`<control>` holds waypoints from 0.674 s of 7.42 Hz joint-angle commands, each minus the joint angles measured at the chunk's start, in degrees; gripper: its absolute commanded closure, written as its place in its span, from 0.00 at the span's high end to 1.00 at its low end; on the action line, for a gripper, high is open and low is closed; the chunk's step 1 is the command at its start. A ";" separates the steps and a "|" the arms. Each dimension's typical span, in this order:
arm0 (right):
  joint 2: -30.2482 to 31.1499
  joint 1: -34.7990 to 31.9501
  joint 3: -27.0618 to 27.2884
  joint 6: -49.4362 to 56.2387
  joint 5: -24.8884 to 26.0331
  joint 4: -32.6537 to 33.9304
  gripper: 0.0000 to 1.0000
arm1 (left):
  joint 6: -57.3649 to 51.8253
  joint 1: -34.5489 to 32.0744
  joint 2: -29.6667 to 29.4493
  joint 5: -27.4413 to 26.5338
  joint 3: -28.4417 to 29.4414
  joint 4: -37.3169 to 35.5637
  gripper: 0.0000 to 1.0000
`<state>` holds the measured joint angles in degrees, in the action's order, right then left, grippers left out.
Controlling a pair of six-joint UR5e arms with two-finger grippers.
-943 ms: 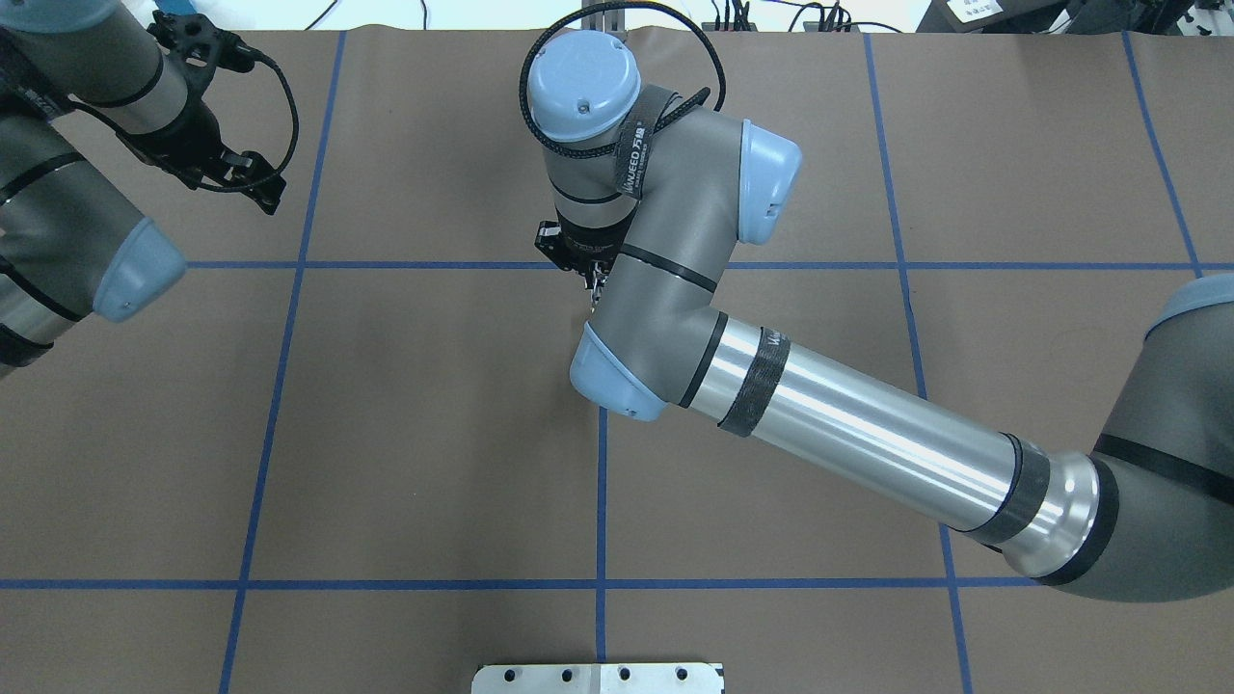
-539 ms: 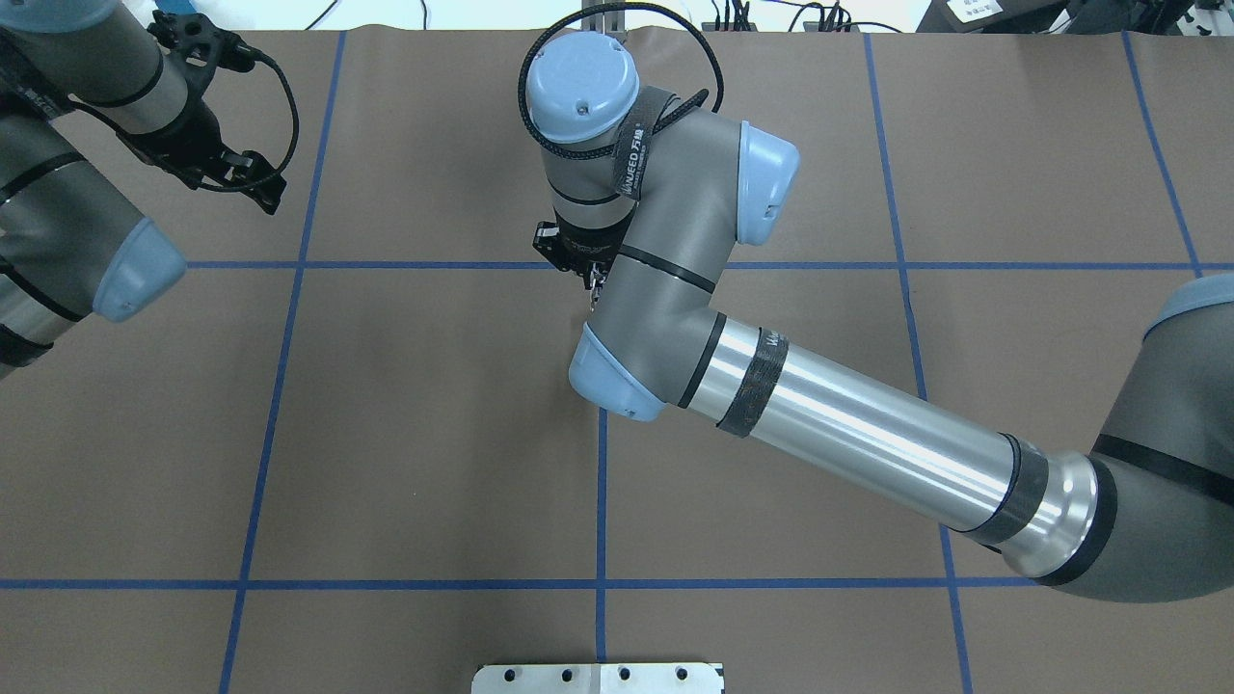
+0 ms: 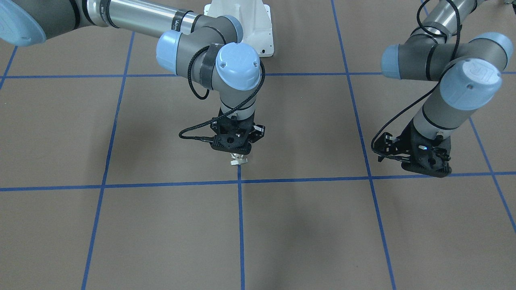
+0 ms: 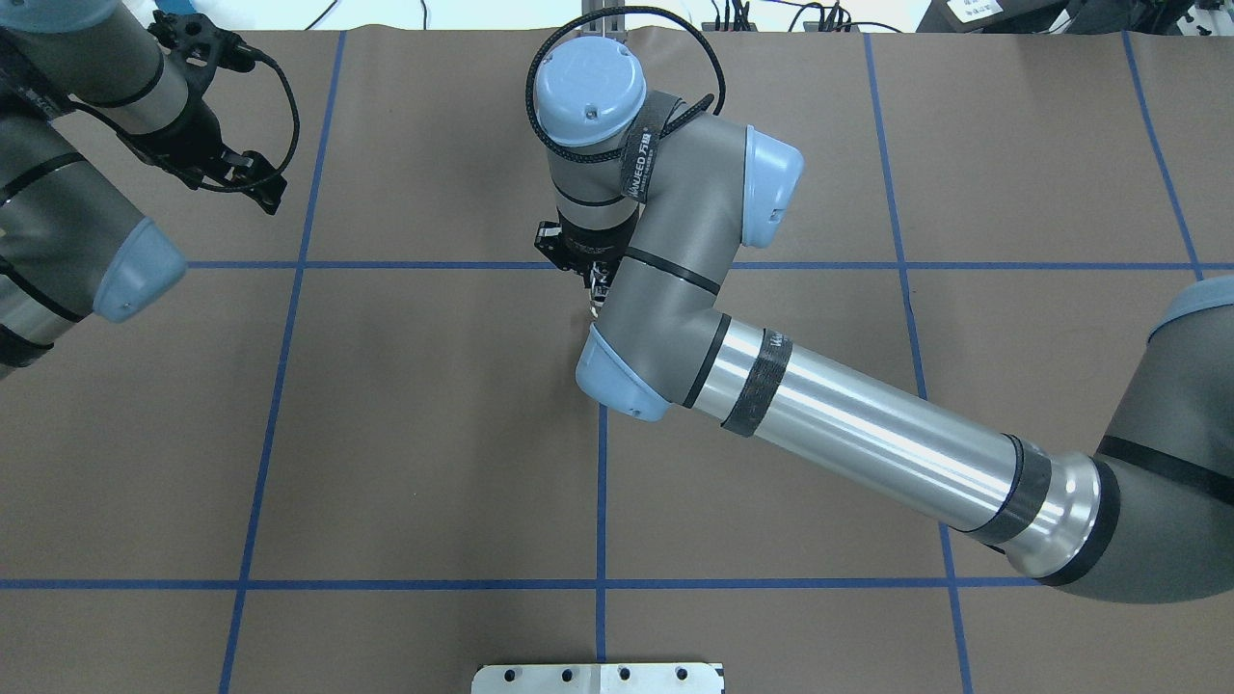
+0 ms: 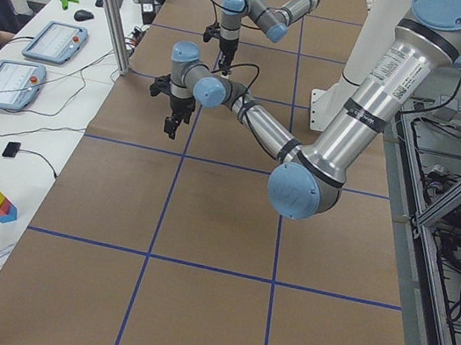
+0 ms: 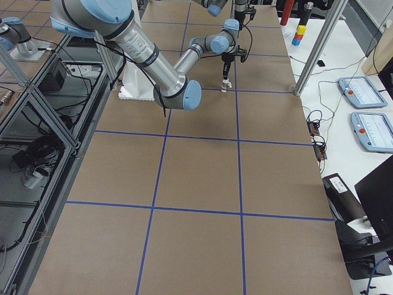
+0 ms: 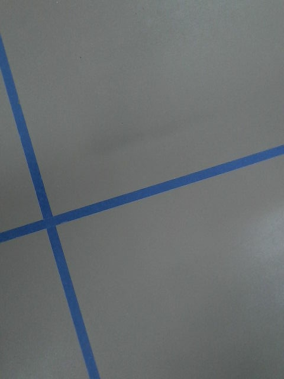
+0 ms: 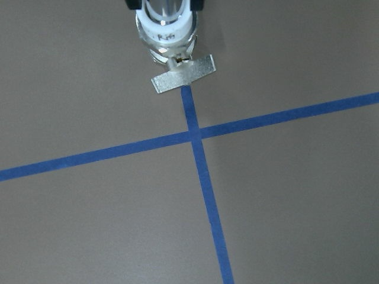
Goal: Assemble PPR valve and pipe with both arms
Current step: 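Lower the chrome fitting onto the valve top and press it down with the right gripper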
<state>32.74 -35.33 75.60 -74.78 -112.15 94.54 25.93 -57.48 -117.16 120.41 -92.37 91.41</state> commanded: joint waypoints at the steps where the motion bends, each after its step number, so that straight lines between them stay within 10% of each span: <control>1: 0.13 -0.01 -0.10 -0.01 0.00 -0.33 0.00 | 0.00 0.00 0.00 0.00 0.00 0.00 1.00; 3: 0.22 -0.09 -0.02 -0.10 0.00 -0.33 0.00 | 0.00 0.00 0.00 0.00 0.00 0.00 1.00; 5: 0.31 -0.09 -0.02 -0.01 0.00 -0.33 0.66 | 0.00 0.00 0.00 0.00 0.00 0.00 1.00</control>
<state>33.00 -35.42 75.57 -74.86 -112.19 94.18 25.93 -57.48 -117.16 120.41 -92.37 91.41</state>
